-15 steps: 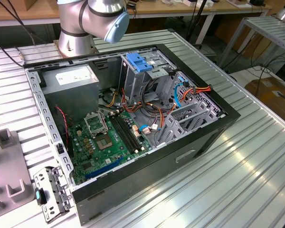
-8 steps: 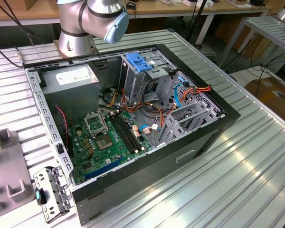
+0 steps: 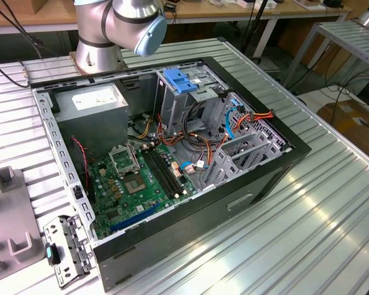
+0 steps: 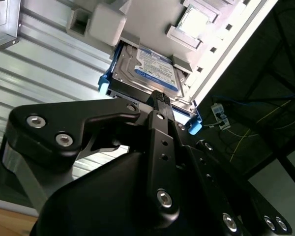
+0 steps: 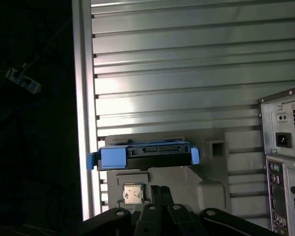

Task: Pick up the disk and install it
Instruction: 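Reach for the disk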

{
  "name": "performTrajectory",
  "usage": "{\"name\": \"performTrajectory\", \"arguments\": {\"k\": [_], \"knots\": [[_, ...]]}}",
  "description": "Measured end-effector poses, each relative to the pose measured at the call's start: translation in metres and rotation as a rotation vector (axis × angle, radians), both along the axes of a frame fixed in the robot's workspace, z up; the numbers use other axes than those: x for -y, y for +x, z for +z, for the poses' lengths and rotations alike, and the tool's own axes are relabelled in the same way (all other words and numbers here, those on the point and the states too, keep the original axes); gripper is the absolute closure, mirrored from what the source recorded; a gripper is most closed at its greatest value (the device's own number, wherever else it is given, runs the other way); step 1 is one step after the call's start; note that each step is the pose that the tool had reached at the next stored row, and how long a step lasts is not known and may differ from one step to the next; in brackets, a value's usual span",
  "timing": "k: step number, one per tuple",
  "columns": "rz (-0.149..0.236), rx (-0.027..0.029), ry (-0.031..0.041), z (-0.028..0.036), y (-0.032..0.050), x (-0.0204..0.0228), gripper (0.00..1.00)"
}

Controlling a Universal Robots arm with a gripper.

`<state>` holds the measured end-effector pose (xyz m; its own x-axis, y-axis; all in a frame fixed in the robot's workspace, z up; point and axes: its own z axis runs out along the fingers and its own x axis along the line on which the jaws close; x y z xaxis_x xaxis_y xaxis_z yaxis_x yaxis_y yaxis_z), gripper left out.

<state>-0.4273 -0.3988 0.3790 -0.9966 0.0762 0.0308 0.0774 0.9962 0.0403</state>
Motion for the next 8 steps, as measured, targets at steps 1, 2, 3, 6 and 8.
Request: {"name": "performTrajectory", "arguments": {"k": [1,2,3,6,8], "knots": [[0.000,-0.0001,0.0000,0.0000,-0.0051,0.0000,0.89],[0.000,-0.0001,0.0000,0.0000,-0.0089,0.0000,0.89],[0.000,0.0000,0.0000,-0.0002,-0.0164,-0.0001,0.89],[0.000,-0.0008,-0.0003,-0.0030,-0.0245,-0.0109,0.89],[-0.001,-0.0014,-0.0008,-0.0057,-0.0264,-0.0163,0.89]]}}
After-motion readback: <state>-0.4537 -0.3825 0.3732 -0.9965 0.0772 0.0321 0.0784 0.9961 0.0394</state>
